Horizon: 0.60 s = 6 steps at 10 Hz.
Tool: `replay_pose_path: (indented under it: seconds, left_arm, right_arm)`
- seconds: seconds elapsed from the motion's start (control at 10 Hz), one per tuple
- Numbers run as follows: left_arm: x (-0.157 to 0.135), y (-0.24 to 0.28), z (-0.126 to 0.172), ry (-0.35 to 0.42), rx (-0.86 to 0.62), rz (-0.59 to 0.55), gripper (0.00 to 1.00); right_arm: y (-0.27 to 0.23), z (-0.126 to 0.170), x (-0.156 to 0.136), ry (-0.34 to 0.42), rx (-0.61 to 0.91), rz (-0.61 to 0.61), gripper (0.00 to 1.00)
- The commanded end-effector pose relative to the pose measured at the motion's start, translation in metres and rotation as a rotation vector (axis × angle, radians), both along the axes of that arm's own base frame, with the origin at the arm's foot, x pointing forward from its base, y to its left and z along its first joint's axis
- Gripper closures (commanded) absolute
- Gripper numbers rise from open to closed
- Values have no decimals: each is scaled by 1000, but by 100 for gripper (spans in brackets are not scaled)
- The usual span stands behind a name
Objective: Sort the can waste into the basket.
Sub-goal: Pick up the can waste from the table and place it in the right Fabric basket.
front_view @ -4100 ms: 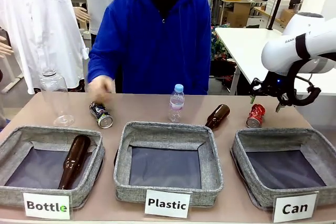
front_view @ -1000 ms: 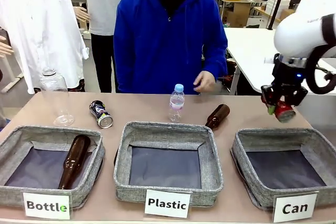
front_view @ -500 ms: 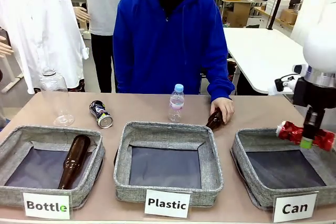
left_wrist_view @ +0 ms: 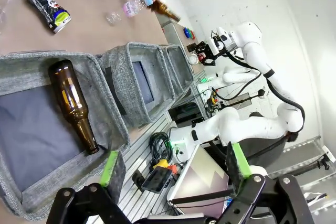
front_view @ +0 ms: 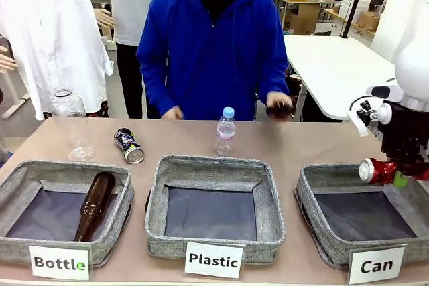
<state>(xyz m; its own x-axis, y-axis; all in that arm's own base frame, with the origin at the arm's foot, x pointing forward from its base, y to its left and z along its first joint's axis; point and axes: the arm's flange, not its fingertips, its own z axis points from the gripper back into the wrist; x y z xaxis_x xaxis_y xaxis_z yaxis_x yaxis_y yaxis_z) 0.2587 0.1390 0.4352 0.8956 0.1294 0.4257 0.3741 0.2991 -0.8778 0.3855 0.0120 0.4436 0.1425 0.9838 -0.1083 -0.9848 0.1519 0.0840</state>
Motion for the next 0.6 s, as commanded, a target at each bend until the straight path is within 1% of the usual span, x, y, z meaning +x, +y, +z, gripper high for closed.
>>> replay_pose_path:
  seconds: [0.0,0.1,0.2,0.3,0.5]
  left_arm:
    - [-2,0,2,10,-9,1,0]
    - [-2,0,2,10,-9,1,0]
    - [-2,0,2,10,-9,1,0]
    - [-2,0,2,10,-9,1,0]
    - [-2,0,2,10,-9,1,0]
  right_arm:
    - [-7,-6,-1,-16,43,7,62]
    - [-8,-7,0,-23,58,18,31]
    - [-8,-8,-1,-34,56,26,5]
    - [-8,-7,-1,-41,52,23,0]
    - [-9,-7,0,-35,54,8,0]
